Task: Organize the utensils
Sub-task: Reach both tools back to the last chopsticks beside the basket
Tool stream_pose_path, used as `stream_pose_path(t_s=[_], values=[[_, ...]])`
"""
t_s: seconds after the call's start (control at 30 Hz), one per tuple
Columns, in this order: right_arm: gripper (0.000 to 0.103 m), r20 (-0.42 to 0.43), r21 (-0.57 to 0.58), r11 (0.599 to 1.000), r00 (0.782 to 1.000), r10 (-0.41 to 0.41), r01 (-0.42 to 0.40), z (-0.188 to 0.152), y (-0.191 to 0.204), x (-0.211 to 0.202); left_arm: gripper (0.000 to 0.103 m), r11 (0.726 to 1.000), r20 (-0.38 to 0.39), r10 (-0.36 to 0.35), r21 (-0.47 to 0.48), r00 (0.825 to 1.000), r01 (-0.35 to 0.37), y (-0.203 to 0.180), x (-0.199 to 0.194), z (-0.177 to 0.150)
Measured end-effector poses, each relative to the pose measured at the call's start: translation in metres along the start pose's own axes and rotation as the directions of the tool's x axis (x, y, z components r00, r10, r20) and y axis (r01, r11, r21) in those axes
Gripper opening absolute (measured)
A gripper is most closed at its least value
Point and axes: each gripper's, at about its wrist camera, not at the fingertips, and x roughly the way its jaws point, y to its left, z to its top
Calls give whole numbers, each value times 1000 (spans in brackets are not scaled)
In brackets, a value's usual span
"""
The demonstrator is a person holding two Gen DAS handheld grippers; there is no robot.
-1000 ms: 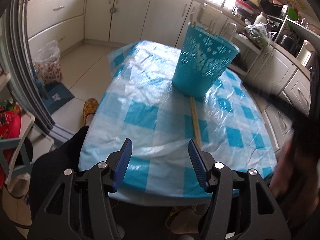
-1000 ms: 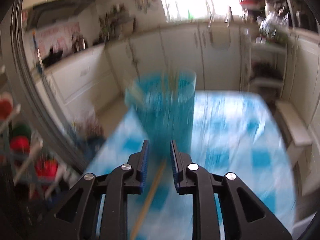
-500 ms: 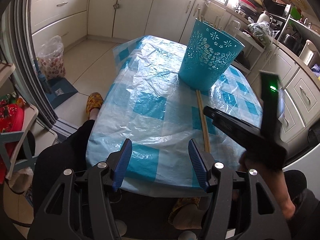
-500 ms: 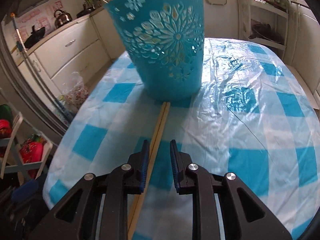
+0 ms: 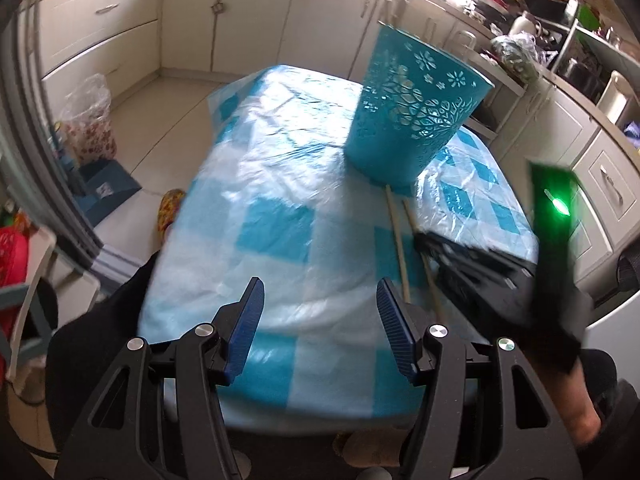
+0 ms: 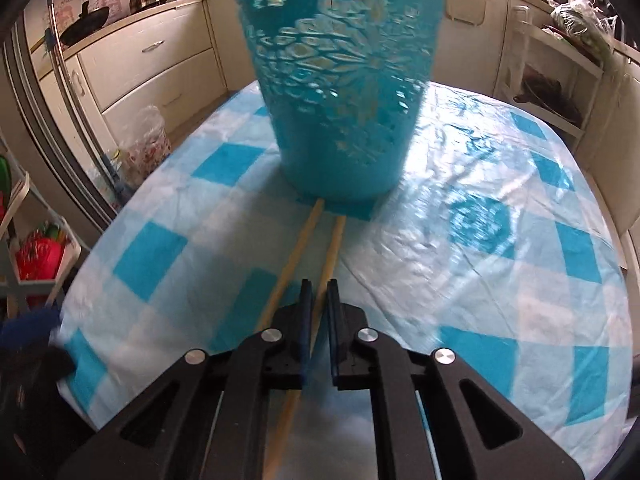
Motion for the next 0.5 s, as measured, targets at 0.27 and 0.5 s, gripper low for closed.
stream_pose_path(t_s=[0.27, 0.5], values=[[7, -5, 122, 992, 1000, 22, -21, -12, -42, -13, 56, 998, -53, 10, 62, 999, -7, -45, 70, 36], [7, 17, 127, 991, 999, 50, -52, -16, -47, -16, 55, 988, -63, 70, 139, 996, -60, -69, 105, 51]])
